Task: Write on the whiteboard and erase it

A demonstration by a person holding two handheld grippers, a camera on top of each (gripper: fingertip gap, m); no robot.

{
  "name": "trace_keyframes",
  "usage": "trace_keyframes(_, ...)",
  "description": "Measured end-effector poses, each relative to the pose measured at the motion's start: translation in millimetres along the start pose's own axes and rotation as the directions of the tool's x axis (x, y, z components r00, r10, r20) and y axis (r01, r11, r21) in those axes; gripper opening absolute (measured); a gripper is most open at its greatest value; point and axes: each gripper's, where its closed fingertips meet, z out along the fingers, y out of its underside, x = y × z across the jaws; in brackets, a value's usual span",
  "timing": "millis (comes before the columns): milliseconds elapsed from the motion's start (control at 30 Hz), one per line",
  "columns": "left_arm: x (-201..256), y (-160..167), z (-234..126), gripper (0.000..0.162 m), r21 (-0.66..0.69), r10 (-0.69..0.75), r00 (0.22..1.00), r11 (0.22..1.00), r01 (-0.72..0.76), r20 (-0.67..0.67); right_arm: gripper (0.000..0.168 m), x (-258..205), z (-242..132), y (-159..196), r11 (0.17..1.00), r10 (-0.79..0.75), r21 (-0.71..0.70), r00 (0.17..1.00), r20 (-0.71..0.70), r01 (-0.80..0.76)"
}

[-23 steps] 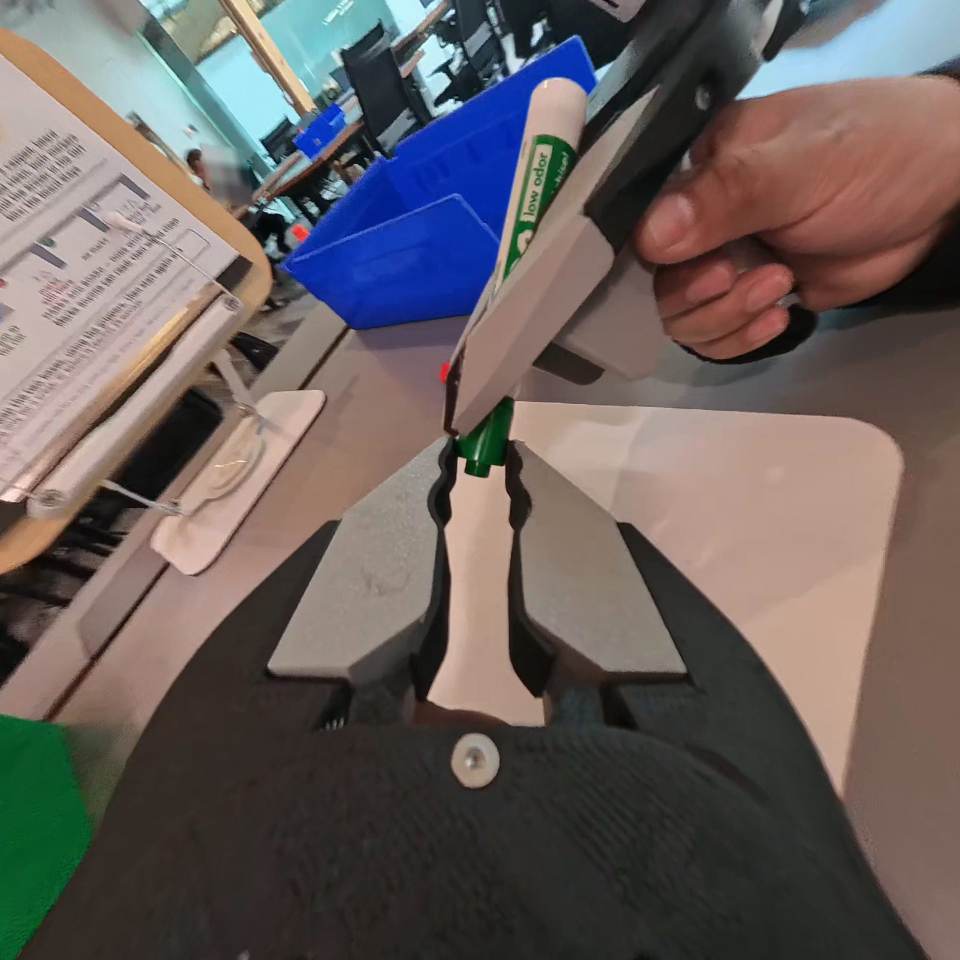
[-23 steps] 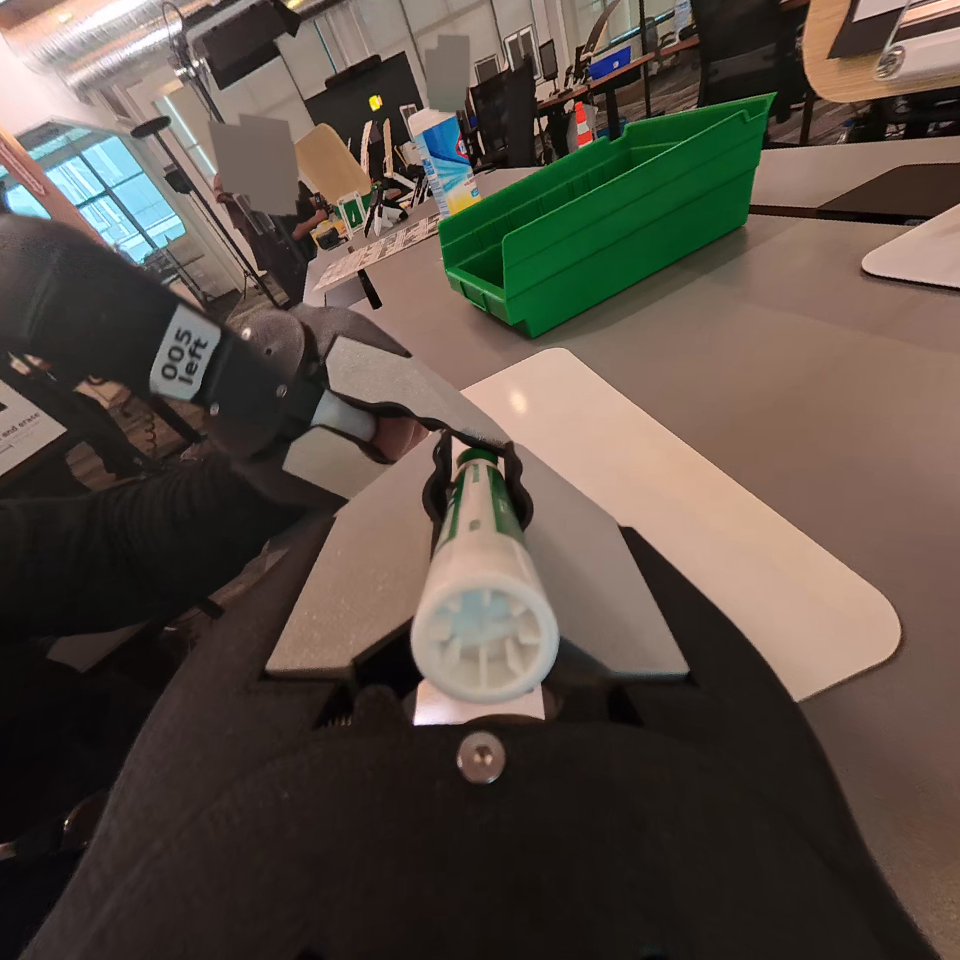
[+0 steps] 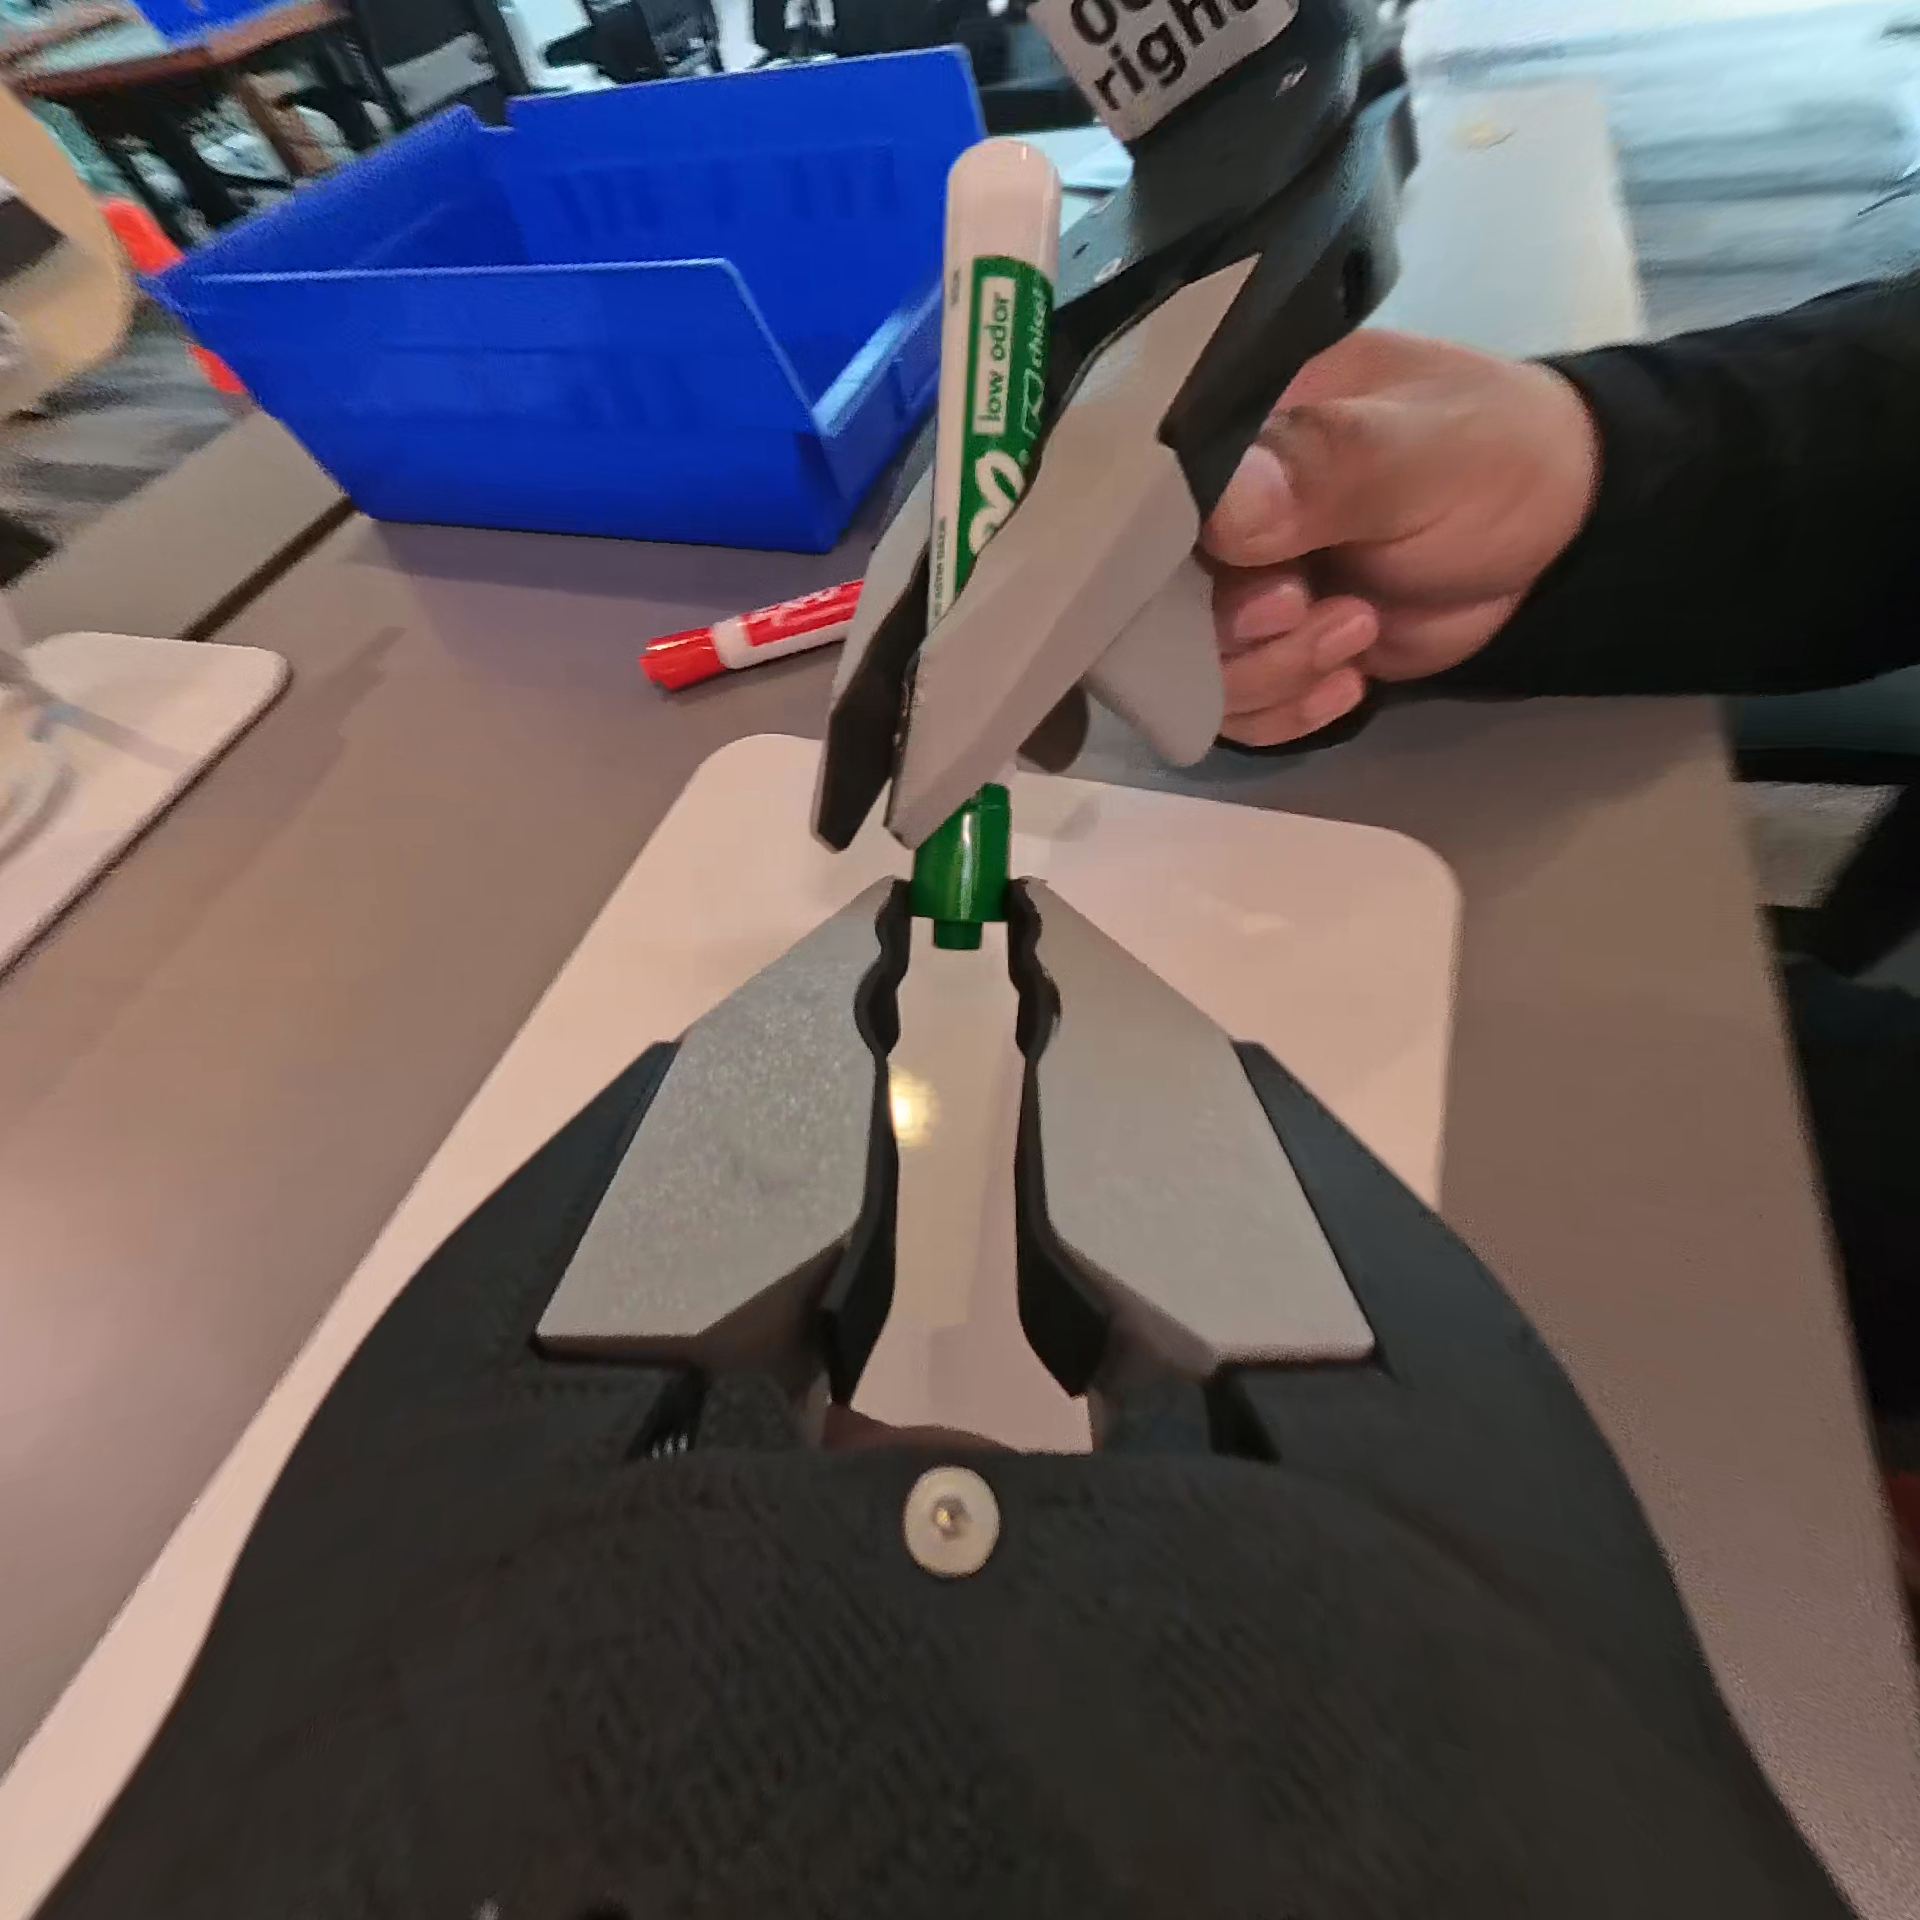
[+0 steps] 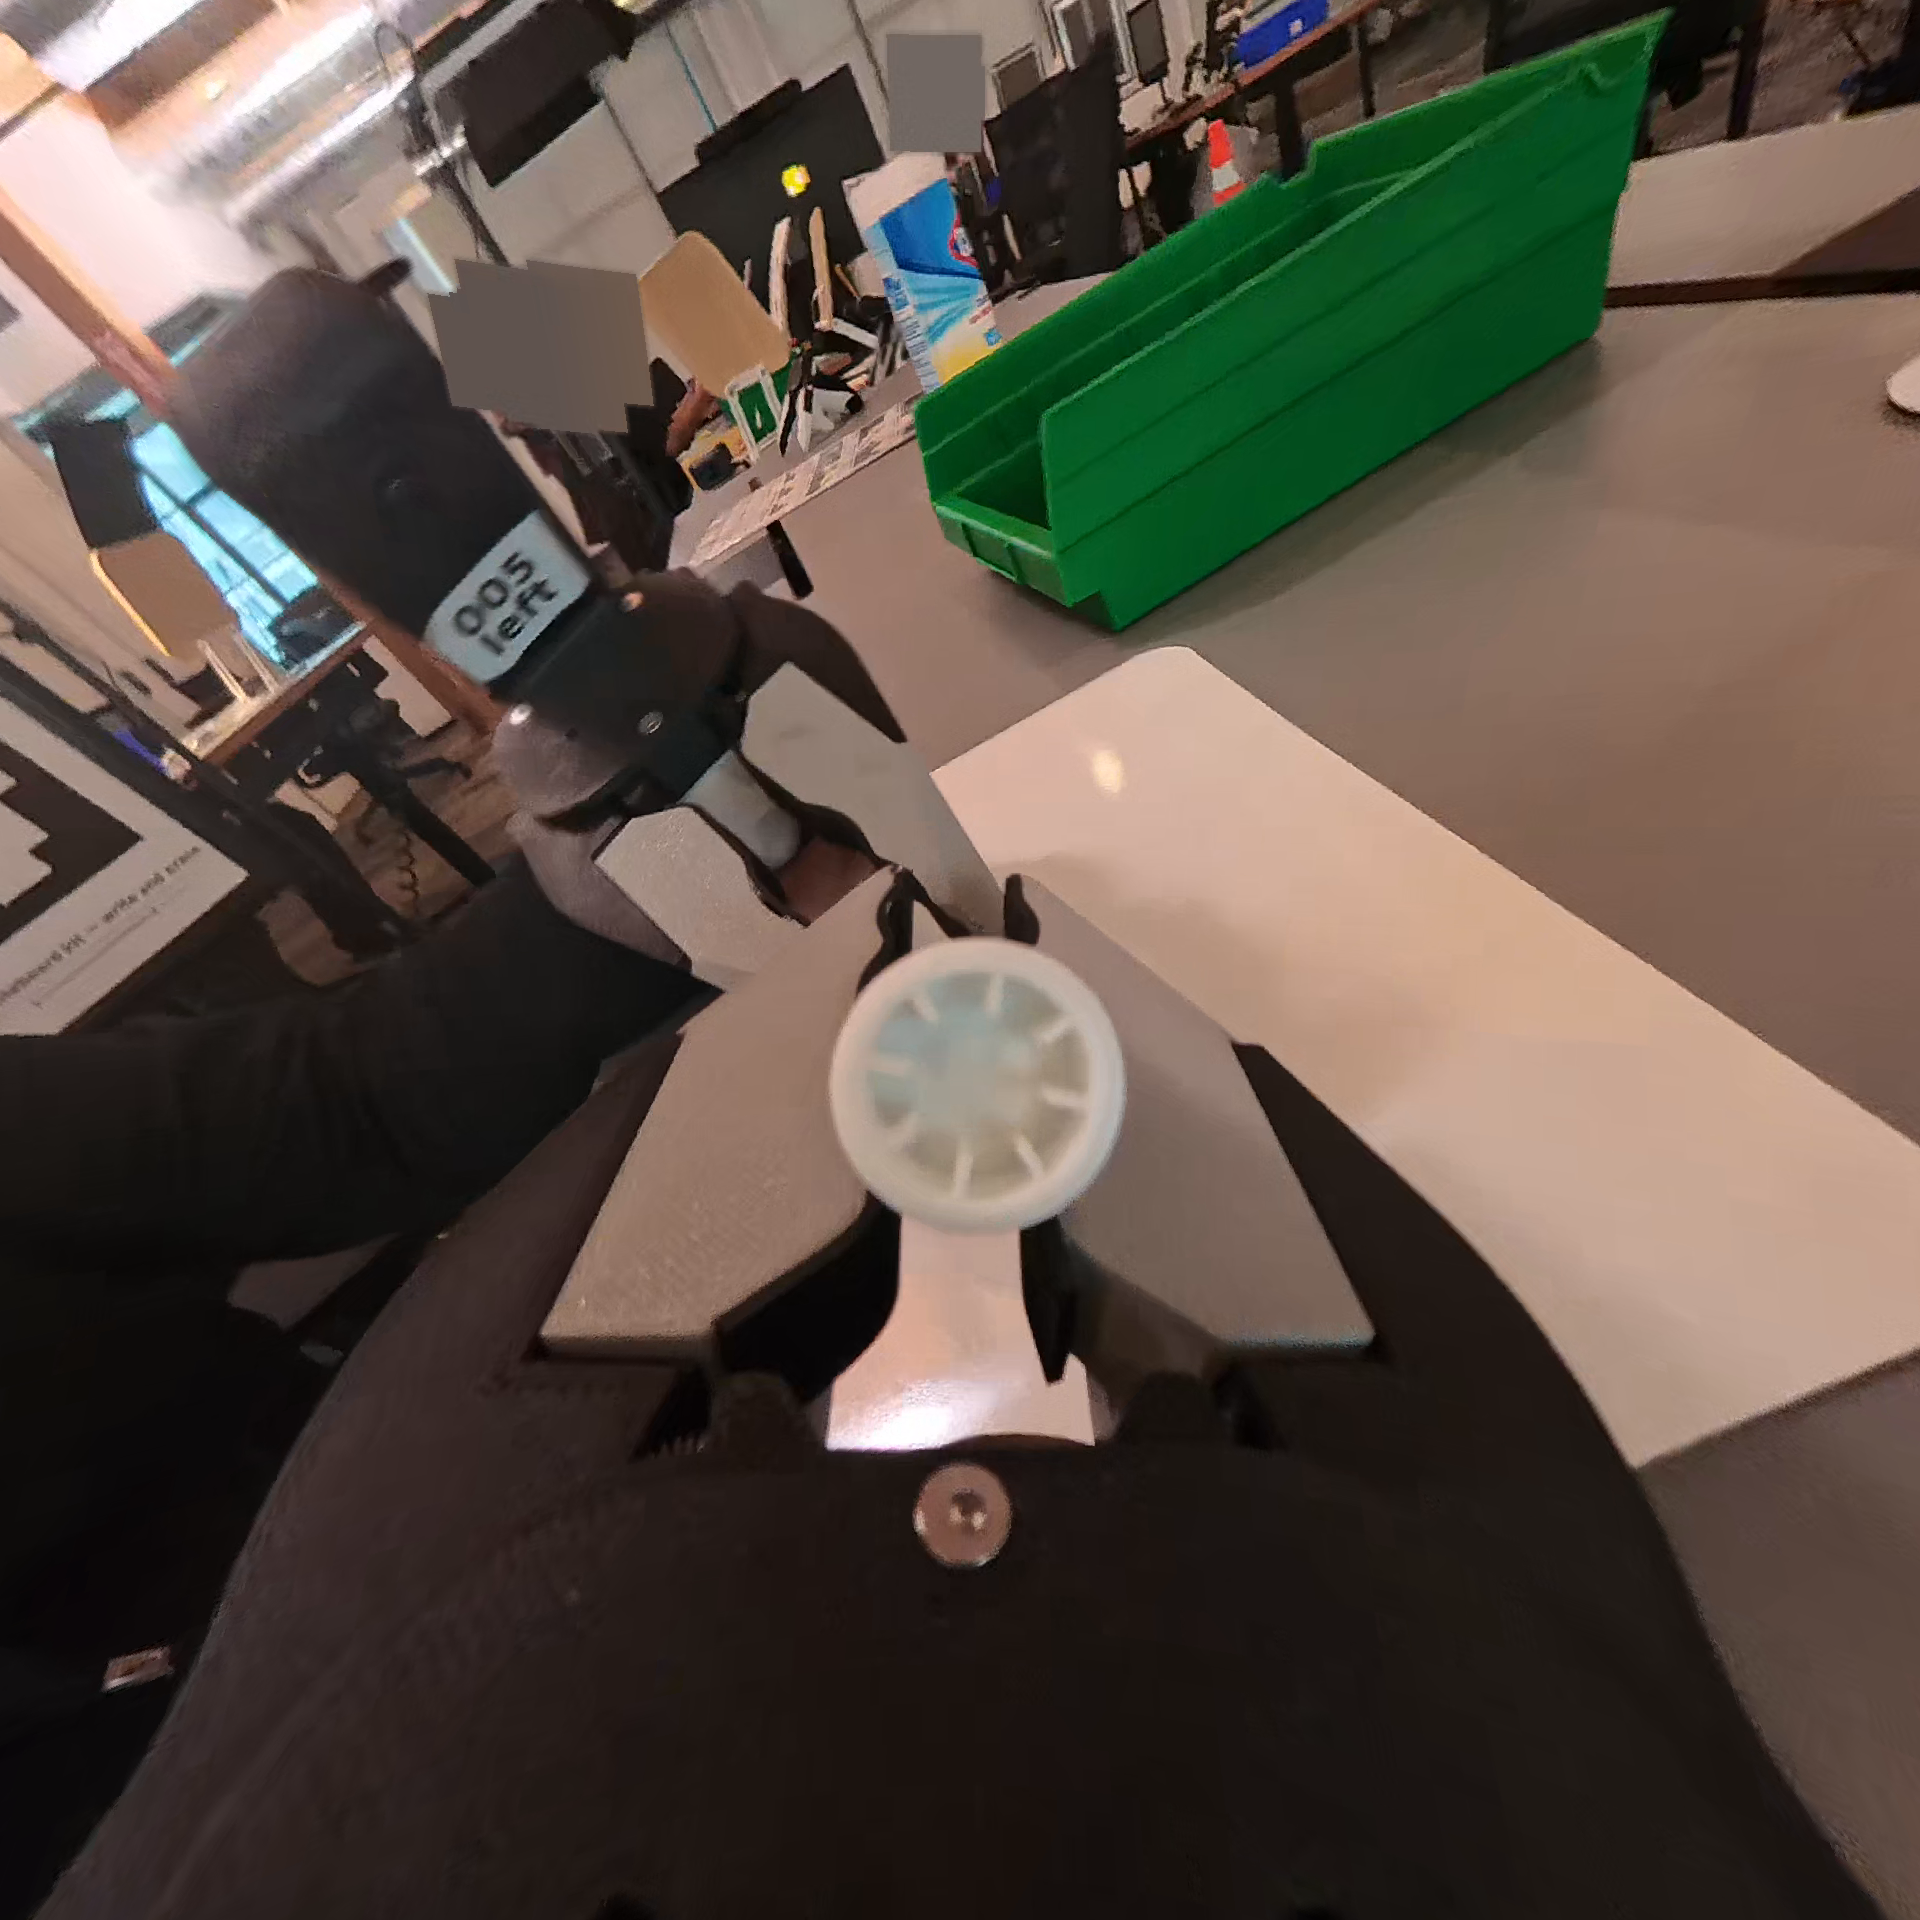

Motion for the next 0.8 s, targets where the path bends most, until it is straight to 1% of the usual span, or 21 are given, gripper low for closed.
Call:
trace_keyframes(67, -9, 1, 5, 0.017, -0.033, 0.096, 0.989, 0.995, -0.093, 0.114, 0.015, 9, -2, 0, 1.0, 0.012, -0.003, 0.999, -0.048, -0.012)
trace_keyframes(133, -13, 3, 11, 0.017, -0.095, 0.223, 0.95, 0.974, -0.206, 0.218, 0.015, 15, -4, 2, 1.0, -0.022, -0.021, 0.995, -0.099, 0.02)
trace_keyframes(167, -15, 3, 13, 0.017, -0.12, 0.271, 0.927, 0.962, -0.247, 0.258, 0.015, 17, -5, 1, 1.0, -0.012, -0.014, 0.994, -0.112, 0.011)
trace_keyframes(267, -23, -2, 16, 0.017, -0.159, 0.371, 0.853, 0.928, -0.336, 0.368, 0.015, 25, -9, -4, 0.995, 0.098, 0.043, 0.99, -0.104, -0.094)
trace_keyframes(300, -25, -3, 16, 0.017, -0.189, 0.42, 0.814, 0.908, -0.375, 0.401, 0.015, 28, -10, -5, 0.991, 0.126, 0.054, 0.987, -0.104, -0.121)
trace_keyframes(333, -27, -4, 17, 0.017, -0.237, 0.488, 0.756, 0.873, -0.427, 0.435, 0.015, 30, -11, -6, 0.988, 0.147, 0.065, 0.984, -0.105, -0.14)
trace_keyframes(400, -29, -7, 17, 0.017, -0.36, 0.641, 0.598, 0.766, -0.532, 0.481, 0.015, 31, -13, -8, 0.981, 0.18, 0.087, 0.98, -0.088, -0.173)
trace_keyframes(433, -29, -9, 16, 0.017, -0.402, 0.688, 0.534, 0.723, -0.561, 0.491, 0.015, 31, -14, -10, 0.977, 0.195, 0.097, 0.978, -0.068, -0.188)
trace_keyframes(467, -29, -11, 16, 0.017, -0.416, 0.702, 0.509, 0.708, -0.57, 0.498, 0.015, 29, -16, -11, 0.975, 0.202, 0.101, 0.978, -0.052, -0.196)
trace_keyframes(500, -28, -13, 15, 0.017, -0.402, 0.688, 0.524, 0.722, -0.563, 0.502, 0.015, 28, -16, -11, 0.977, 0.195, 0.099, 0.98, -0.042, -0.19)
trace_keyframes(533, -26, -14, 15, 0.017, -0.368, 0.653, 0.567, 0.755, -0.543, 0.502, 0.015, 26, -17, -11, 0.98, 0.179, 0.091, 0.983, -0.043, -0.175)
trace_keyframes(600, -24, -13, 14, 0.017, -0.289, 0.554, 0.679, 0.832, -0.474, 0.481, 0.014, 24, -15, -10, 0.987, 0.145, 0.077, 0.988, -0.05, -0.141)
trace_keyframes(667, -21, -12, 13, 0.016, -0.223, 0.454, 0.777, 0.891, -0.395, 0.436, 0.014, 22, -14, -8, 0.992, 0.113, 0.057, 0.992, -0.055, -0.11)
trace_keyframes(733, -16, -9, 13, 0.016, -0.148, 0.324, 0.877, 0.946, -0.289, 0.355, 0.014, 17, -12, -5, 0.997, 0.067, 0.03, 0.996, -0.053, -0.066)
trace_keyframes(800, -9, -7, 11, 0.016, -0.076, 0.181, 0.953, 0.983, -0.168, 0.243, 0.012, 11, -10, -5, 0.999, 0.034, 0.019, 0.999, -0.04, -0.034)
